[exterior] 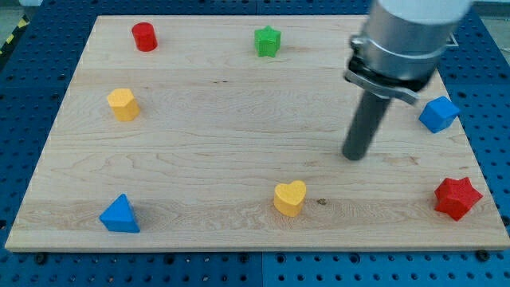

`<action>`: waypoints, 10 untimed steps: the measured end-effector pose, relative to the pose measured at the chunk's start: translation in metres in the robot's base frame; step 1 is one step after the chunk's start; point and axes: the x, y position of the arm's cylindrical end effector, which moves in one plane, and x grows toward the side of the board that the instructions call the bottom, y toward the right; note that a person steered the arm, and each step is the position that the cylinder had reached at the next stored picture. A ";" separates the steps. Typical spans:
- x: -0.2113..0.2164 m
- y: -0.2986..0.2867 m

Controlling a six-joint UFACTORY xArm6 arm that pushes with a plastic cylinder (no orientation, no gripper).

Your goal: Move the red circle down and right

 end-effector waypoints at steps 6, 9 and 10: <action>-0.186 -0.397; -0.234 -0.314; -0.162 -0.258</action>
